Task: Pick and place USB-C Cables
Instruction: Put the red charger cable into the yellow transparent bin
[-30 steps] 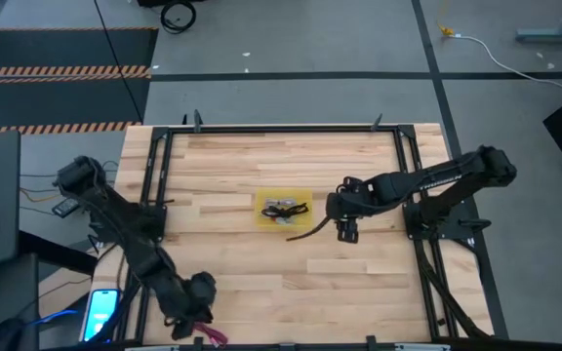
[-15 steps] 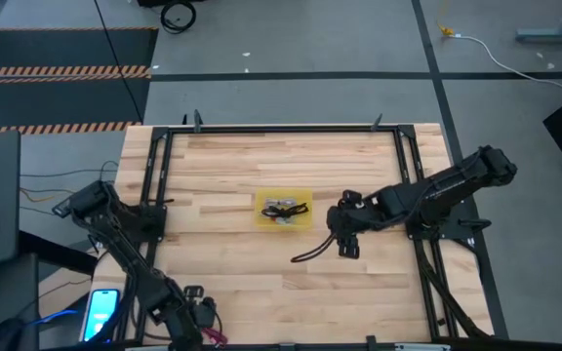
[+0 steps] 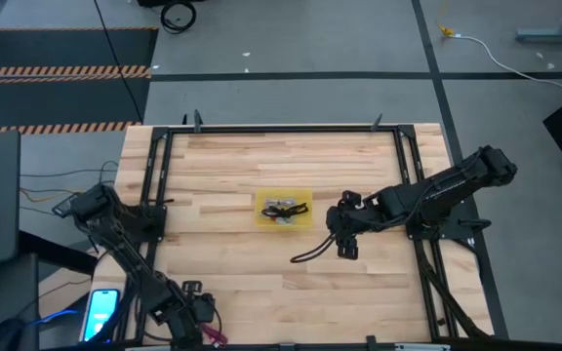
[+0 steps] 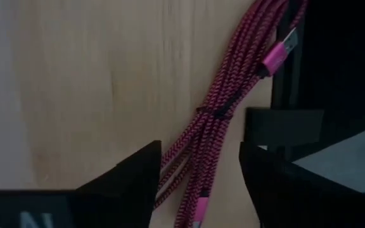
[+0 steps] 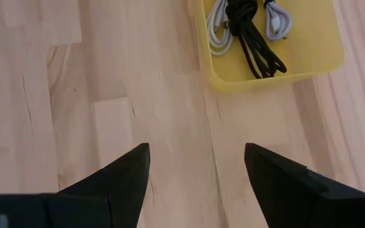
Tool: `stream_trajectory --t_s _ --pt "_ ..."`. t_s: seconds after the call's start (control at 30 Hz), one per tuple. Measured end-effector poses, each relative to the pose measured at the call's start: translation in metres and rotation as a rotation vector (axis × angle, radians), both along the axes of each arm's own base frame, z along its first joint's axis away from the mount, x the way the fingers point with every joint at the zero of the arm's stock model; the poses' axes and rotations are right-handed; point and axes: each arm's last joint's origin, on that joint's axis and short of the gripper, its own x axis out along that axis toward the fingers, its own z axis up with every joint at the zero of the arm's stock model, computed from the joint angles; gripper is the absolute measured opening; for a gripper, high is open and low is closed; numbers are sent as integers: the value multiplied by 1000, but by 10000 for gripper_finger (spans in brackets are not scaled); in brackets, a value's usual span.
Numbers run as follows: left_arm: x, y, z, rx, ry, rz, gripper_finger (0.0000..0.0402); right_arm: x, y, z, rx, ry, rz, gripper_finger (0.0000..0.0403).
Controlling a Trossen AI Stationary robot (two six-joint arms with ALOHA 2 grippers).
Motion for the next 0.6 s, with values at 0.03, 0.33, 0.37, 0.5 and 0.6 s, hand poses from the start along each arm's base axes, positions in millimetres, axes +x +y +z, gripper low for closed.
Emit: stream_trajectory --t_s 0.03,0.33,0.37,0.5,0.6 --pt "0 -1 -2 -2 3 -1 229 0 0 0 0 0 0 264" --pt "2 -7 -11 -8 2 -21 238 0 0 0 -1 -2 2 264" --pt "2 -7 -12 -5 3 -24 237 0 0 0 -1 -2 2 264" --pt "-1 -9 -19 26 6 -49 234 0 0 0 -1 -3 2 264" --pt "-2 -13 -28 53 23 -58 234 1 0 0 0 -7 2 264"
